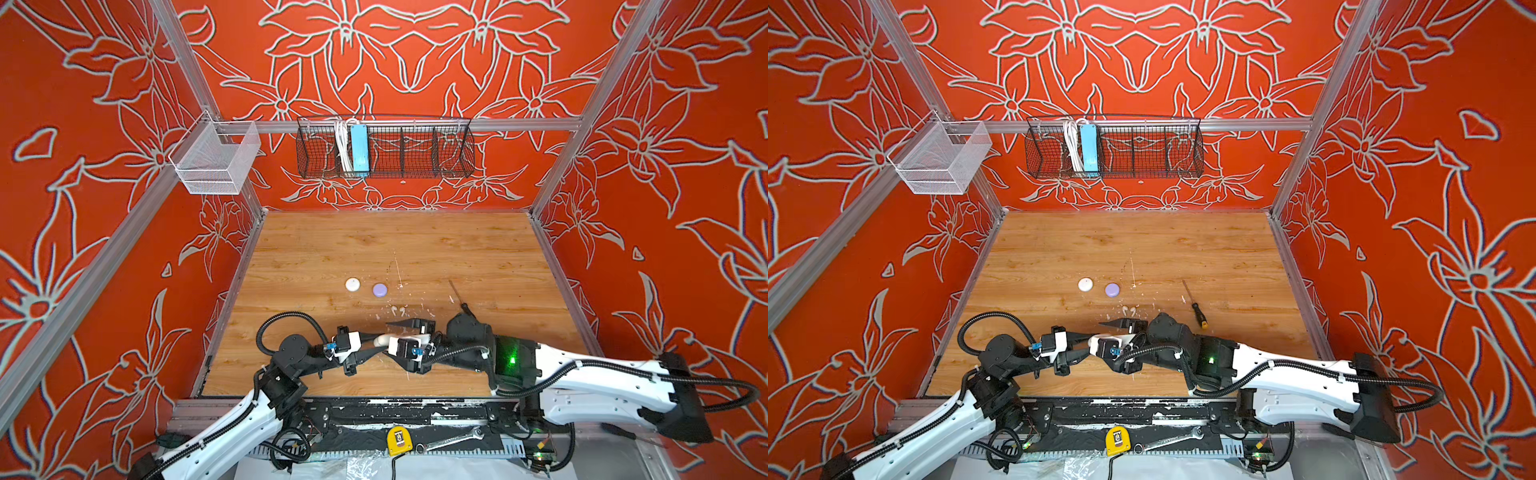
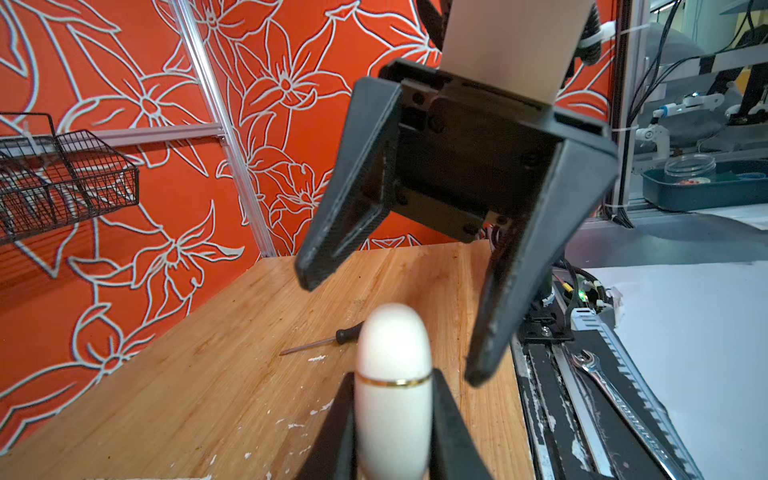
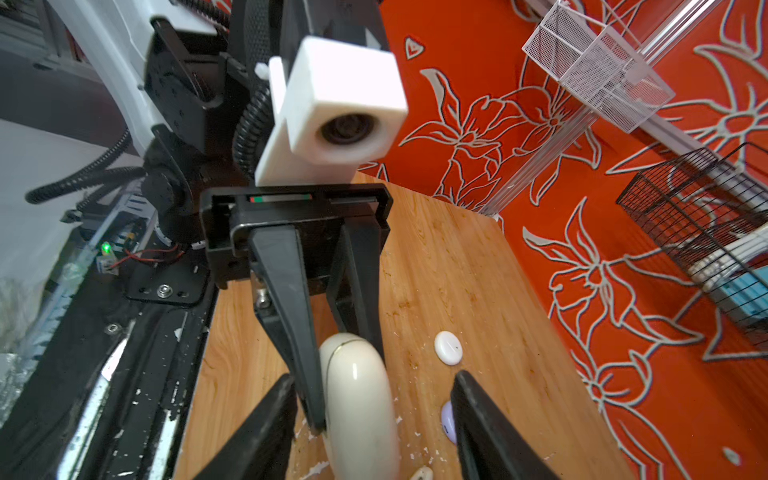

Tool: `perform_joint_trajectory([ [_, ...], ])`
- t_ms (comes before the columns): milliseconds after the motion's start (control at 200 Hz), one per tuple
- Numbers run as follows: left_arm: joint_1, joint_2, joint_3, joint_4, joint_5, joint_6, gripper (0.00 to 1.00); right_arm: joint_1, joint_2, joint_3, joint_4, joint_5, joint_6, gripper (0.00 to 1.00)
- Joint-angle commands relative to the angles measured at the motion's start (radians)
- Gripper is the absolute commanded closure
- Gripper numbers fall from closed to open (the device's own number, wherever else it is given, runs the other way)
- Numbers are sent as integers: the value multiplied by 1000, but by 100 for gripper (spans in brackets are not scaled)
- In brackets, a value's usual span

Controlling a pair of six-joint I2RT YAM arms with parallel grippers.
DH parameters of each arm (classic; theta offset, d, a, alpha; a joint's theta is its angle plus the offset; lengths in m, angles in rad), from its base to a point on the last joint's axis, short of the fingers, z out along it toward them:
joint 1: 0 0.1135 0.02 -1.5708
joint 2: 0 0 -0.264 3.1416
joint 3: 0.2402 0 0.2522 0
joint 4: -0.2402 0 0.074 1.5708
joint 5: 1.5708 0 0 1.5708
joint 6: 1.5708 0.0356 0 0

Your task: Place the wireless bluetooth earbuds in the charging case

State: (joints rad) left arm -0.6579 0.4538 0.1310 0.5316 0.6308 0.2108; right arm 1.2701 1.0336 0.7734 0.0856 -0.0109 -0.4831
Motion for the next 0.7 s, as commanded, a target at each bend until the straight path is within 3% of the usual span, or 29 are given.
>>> perform_joint_trajectory([
  [0, -12, -10, 25, -24, 10, 43, 100, -4, -14, 12, 11, 29, -23, 42],
  [415, -34, -15, 36, -41, 33, 59, 100, -9, 54, 35, 26, 146, -45, 51],
  [696, -38, -49, 26, -52, 2, 58, 100, -29, -2, -13, 87, 214, -39, 60],
])
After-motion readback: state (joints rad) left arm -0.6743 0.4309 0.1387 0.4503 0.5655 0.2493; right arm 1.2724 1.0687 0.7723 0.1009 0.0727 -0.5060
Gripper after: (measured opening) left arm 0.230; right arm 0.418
